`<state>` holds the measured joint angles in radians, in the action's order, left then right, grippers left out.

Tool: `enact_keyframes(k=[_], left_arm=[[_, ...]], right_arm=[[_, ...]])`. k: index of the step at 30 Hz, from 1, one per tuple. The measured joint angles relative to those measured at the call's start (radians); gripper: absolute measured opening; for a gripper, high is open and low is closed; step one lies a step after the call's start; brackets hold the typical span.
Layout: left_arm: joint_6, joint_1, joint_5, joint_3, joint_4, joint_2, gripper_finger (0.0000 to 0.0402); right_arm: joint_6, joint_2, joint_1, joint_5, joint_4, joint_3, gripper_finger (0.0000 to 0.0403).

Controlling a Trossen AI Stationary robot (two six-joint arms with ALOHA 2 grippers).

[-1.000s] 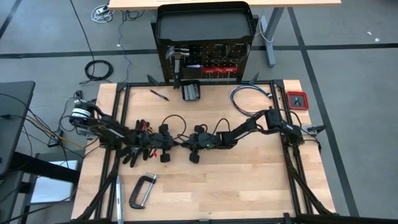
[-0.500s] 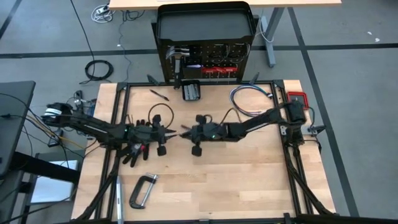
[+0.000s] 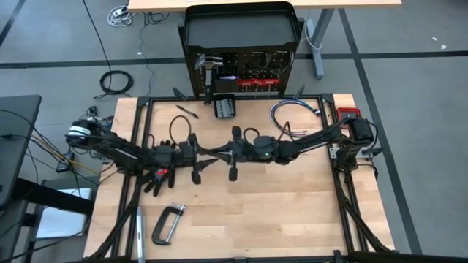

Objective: Hang tools onto peg board
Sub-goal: Put the black pen on the peg board

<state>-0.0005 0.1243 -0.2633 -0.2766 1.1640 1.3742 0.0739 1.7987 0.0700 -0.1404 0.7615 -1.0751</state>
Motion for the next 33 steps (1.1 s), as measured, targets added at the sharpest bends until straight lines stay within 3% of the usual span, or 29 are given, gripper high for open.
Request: enact_keyframes(k=[4,14,22,33], left_arm=[[0.035,0.0,0.015,-0.041,0.131,0.073,0.0161],[0.091,0.0,0.106,-0.242,0.139,0.185,0.0168],[0.121,0.0,0.174,-0.256,0.142,0.191,0.0168],[0.121,0.0,0.17,-0.253,0.142,0.16,0.0168]], right_arm=[[-0.002,0.001,0.0,0.056,0.129,0.0,0.0044],[-0.036,0.001,0.006,0.199,0.28,0.0,0.0044],[-0.071,0.001,0.017,0.174,0.353,0.065,0.0044],[-0.078,-0.001,0.016,0.108,0.514,0.156,0.0044]])
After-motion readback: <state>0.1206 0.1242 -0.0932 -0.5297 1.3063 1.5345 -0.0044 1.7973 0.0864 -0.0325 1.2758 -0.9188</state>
